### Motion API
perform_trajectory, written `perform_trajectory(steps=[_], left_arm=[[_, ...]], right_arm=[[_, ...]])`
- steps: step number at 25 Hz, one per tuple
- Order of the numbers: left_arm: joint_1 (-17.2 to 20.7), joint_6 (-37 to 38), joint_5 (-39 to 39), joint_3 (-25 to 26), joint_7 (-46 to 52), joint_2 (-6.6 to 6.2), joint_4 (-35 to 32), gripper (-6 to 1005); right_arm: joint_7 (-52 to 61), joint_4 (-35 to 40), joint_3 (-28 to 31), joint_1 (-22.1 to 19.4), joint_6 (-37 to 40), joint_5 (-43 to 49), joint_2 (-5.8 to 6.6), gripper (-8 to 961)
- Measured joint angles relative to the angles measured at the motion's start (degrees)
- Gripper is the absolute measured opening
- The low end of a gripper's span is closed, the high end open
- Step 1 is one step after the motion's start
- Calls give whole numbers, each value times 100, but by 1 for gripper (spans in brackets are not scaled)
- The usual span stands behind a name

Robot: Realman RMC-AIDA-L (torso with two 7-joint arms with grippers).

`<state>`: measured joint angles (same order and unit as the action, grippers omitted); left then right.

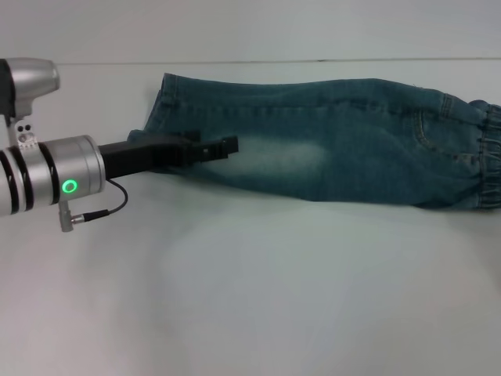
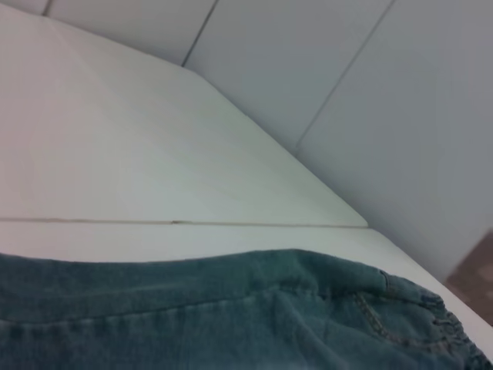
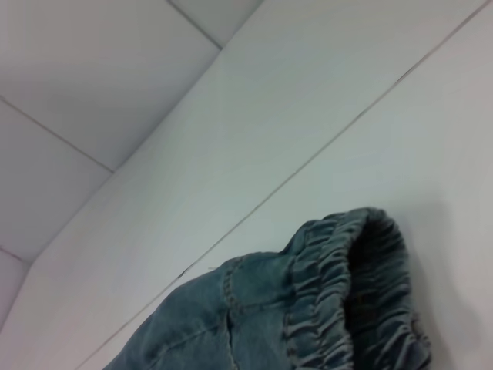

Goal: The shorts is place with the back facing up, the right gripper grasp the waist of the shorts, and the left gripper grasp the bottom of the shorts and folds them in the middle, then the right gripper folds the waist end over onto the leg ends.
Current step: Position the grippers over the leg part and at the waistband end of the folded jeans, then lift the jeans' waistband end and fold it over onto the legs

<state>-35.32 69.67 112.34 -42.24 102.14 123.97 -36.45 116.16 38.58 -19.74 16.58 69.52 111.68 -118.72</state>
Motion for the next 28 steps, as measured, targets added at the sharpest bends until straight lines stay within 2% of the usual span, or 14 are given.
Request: perform_trajectory(steps=[1,10,17,28], left_arm=[[-1,0,0,-42,8,1,-8,946],[8,-21,13,-136,25,4,6,946],[15,-15,16,-136,25,4,15,946],[15,-40,22,-265,25,4,24,946]], right_arm=[[-14,0,37,-7,-4,0,-1,796],[-33,-20,110,48,-259,19,6,794],[-71,-43,31,295,-584,45,96,793],[-54,-281,-413,604,-1111,55,151,791]])
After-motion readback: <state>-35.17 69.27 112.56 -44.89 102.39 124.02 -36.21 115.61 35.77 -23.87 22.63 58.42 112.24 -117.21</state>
